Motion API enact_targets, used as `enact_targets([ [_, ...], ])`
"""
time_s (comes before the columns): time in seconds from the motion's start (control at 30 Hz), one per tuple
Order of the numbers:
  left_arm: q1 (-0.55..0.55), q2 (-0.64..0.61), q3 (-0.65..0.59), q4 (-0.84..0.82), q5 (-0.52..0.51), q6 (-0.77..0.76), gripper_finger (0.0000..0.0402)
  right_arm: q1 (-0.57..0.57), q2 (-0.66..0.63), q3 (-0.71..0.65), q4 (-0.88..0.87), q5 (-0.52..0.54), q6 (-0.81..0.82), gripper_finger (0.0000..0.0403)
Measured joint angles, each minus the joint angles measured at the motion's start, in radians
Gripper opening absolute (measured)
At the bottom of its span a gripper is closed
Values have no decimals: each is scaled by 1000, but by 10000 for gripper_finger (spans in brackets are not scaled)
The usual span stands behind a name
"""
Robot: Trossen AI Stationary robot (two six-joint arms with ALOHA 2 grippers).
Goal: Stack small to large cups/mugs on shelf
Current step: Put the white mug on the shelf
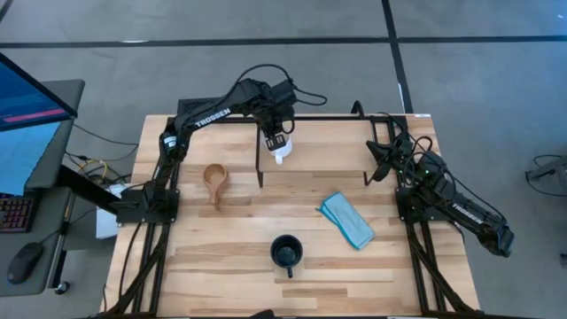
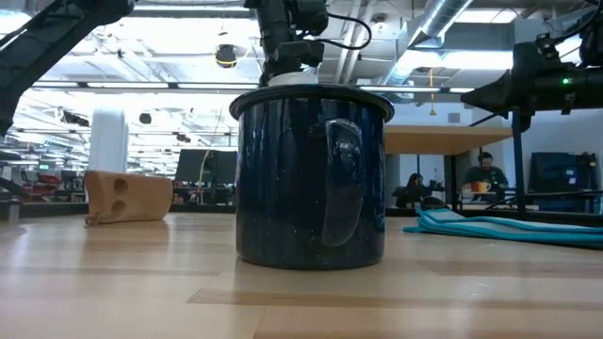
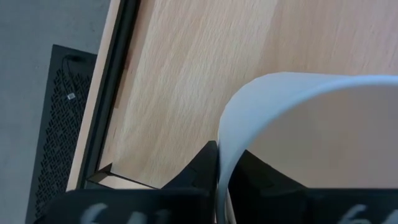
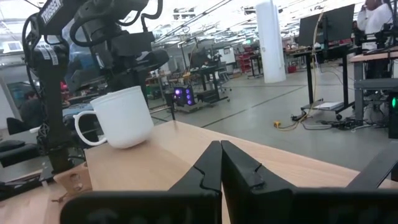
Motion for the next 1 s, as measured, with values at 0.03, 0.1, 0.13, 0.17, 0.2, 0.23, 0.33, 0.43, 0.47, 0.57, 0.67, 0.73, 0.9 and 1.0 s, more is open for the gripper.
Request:
enact_targets([
  [0.03, 0, 0, 0, 0, 0, 0, 21, 0, 0, 0, 0, 0, 0, 26],
  [0.1, 0, 0, 0, 0, 0, 0, 26, 0, 0, 0, 0, 0, 0, 26],
  [0.13, 0, 0, 0, -1, 0, 0, 29, 0, 0, 0, 0, 0, 0, 26],
  [0.17, 0, 0, 0, -1, 0, 0, 33, 0, 0, 0, 0, 0, 0, 26],
  [0.2, 0, 0, 0, -1, 0, 0, 37, 0, 0, 0, 0, 0, 0, 26],
  [0.23, 0, 0, 0, -1, 0, 0, 40, 0, 0, 0, 0, 0, 0, 26],
  [0.33, 0, 0, 0, -1, 0, 18, 51, 0, 0, 0, 0, 0, 0, 26],
  [0.43, 0, 0, 0, -1, 0, 34, 59, 0, 0, 0, 0, 0, 0, 26],
  [0.47, 0, 0, 0, 0, 0, 37, 61, 0, 0, 0, 0, 0, 0, 26],
  [0.57, 0, 0, 0, 23, 0, 38, 67, 0, 0, 0, 0, 0, 0, 26],
  [0.67, 0, 0, 0, 40, 0, 43, 69, 0, 0, 0, 0, 0, 0, 26],
  [0.73, 0, 0, 0, 40, 0, 45, 69, 0, 0, 0, 0, 0, 0, 26],
  [0.9, 0, 0, 0, 42, 0, 45, 69, 0, 0, 0, 0, 0, 0, 26],
  [1.0, 0, 0, 0, 42, 0, 45, 69, 0, 0, 0, -1, 0, 0, 26],
])
